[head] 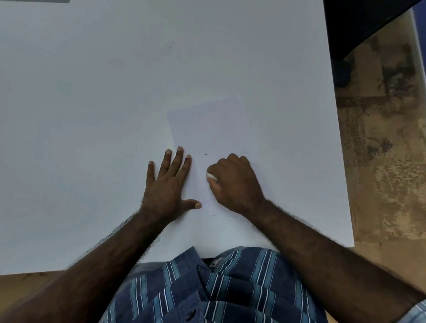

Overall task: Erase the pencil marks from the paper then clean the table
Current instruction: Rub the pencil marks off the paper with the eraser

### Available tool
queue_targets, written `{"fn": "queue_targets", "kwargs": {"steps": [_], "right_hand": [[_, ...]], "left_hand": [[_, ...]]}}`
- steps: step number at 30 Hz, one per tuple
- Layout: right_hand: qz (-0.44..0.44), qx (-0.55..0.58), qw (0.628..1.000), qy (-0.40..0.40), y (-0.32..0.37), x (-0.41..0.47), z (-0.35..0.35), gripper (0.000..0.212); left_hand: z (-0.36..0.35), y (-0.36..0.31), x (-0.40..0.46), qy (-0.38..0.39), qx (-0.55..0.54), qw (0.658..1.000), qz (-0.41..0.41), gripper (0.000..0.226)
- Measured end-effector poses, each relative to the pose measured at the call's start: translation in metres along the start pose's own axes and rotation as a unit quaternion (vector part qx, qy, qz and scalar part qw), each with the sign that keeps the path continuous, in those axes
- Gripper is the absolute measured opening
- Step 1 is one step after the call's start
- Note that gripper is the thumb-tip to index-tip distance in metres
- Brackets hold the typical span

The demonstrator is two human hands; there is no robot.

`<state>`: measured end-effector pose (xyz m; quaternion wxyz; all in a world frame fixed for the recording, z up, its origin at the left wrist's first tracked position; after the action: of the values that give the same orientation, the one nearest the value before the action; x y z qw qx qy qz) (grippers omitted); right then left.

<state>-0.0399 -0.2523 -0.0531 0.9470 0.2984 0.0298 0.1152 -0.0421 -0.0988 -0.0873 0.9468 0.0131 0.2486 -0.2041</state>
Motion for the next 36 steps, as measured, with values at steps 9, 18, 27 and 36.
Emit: {"fn": "queue_targets", "kwargs": {"steps": [9, 18, 27, 36], "right_hand": [[-0.074, 0.057, 0.995, -0.043, -0.020, -0.005, 0.007, 0.009], [-0.008, 0.049, 0.998, 0.024, 0.007, -0.019, -0.011, 0.016], [-0.146, -0.020, 0.982, -0.114, -0.049, 0.005, 0.048, 0.015], [-0.042, -0.038, 0.998, -0.024, -0.009, -0.003, 0.016, 0.025]], "left_hand": [[0.023, -0.022, 0.007, -0.036, 0.019, 0.999, -0.036, 0.110], [0.019, -0.031, 0.013, -0.022, -0.049, 0.997, -0.053, 0.112], [0.020, -0.032, 0.014, -0.007, -0.023, 0.999, -0.041, 0.116], [0.022, -0.031, 0.014, -0.017, -0.026, 0.999, -0.044, 0.115]]}}
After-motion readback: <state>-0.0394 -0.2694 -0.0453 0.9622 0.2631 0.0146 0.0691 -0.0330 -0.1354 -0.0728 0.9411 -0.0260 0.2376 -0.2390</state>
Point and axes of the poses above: each hand's wrist, its own x-axis towards the middle knuckle, its own z-axis out of the back of the hand, y = z × x, the point moved 10 cm from there along x, towards the middle knuckle, and after that the axes turned 13 degrees about x, right-handed, at the moved point
